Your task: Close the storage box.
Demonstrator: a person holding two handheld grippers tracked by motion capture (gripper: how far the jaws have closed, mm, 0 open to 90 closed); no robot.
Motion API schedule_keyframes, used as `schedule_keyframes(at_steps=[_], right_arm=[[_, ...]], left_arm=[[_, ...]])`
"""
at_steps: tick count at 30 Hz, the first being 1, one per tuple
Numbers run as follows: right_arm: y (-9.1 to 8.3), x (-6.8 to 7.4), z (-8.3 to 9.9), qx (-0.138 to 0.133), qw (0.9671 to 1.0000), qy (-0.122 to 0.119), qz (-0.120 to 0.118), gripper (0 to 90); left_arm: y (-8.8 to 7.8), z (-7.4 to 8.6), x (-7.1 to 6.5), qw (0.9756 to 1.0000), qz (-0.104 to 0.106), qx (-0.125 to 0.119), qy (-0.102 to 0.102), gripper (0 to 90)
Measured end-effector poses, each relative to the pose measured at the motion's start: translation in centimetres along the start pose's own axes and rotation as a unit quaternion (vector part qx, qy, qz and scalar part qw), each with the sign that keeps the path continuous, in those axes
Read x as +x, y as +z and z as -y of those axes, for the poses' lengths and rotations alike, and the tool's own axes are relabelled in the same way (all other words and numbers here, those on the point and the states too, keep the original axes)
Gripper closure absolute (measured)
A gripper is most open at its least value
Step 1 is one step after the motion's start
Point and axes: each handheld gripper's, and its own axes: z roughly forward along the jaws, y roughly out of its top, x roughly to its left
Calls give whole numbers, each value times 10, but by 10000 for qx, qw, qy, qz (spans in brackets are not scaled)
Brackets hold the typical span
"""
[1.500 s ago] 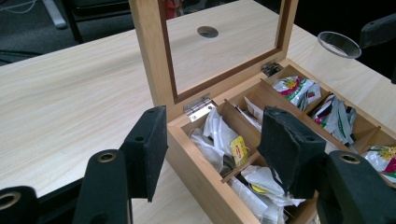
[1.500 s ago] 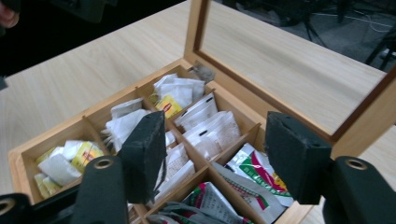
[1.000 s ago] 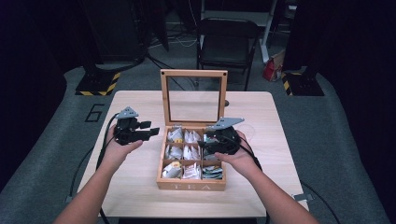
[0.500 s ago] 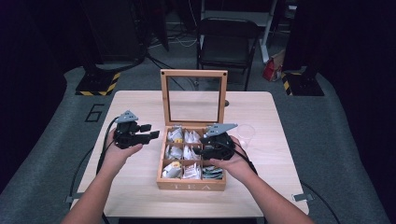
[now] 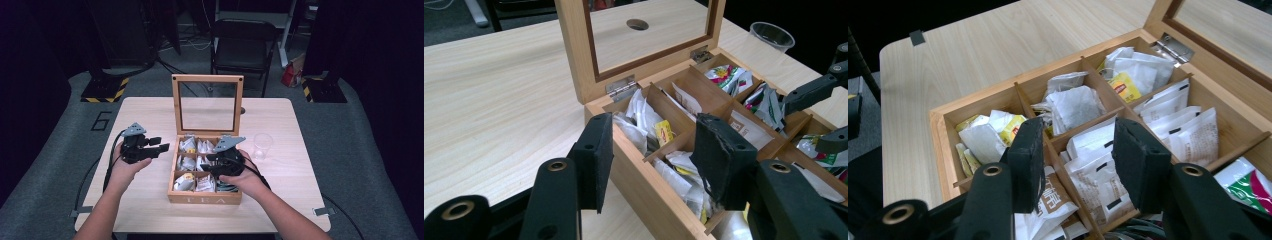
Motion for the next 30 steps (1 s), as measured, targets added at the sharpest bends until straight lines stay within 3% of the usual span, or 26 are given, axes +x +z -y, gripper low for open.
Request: schedule_keyframes(at_steps=[12,30], right_arm=[[11,7,0,-8,9998,-28,-178,587],[22,15,-1,71,9990,-106,-418,622]], left_arm=[[-1,2,-6,10000,9,35,72,524],[-3,12,-5,9999,-70,78,-4,525]])
